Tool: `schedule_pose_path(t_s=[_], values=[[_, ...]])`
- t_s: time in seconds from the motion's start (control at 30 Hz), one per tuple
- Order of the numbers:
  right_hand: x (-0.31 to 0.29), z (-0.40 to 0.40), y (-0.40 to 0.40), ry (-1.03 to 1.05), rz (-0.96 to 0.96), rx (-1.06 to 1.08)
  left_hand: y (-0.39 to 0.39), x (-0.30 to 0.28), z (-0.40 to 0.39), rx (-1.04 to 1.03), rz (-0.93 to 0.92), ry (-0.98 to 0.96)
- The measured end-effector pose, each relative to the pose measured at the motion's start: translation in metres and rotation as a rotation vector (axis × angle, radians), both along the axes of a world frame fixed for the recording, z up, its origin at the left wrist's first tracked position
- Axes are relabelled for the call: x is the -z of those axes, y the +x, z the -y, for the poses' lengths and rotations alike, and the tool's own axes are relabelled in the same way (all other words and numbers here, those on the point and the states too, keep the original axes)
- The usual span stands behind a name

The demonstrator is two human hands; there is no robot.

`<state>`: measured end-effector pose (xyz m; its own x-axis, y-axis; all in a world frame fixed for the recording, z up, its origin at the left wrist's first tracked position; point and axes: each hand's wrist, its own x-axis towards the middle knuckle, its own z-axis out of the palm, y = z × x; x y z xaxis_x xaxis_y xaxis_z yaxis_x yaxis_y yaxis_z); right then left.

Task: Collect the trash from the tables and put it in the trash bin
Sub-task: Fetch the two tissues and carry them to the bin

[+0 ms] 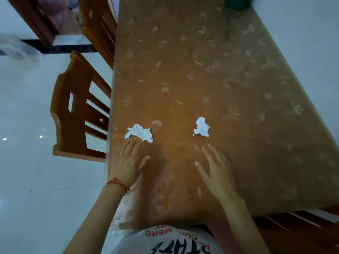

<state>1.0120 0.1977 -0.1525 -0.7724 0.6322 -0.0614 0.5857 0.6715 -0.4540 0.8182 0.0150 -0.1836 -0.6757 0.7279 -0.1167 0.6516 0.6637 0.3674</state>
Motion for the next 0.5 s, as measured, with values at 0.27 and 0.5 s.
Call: schedule_pose_path(t_s=[0.27, 0.5], values=[[0.014, -0.031, -0.017, -0.016, -0.013, -0.045, -0.019, 0.007, -0.038, -0.239, 0.053, 0.101], [0.023, -0.033, -0.023, -0.030, 0.029, -0.039, -0.043, 0.033, -0.071, -0.477, 0.237, 0.197]])
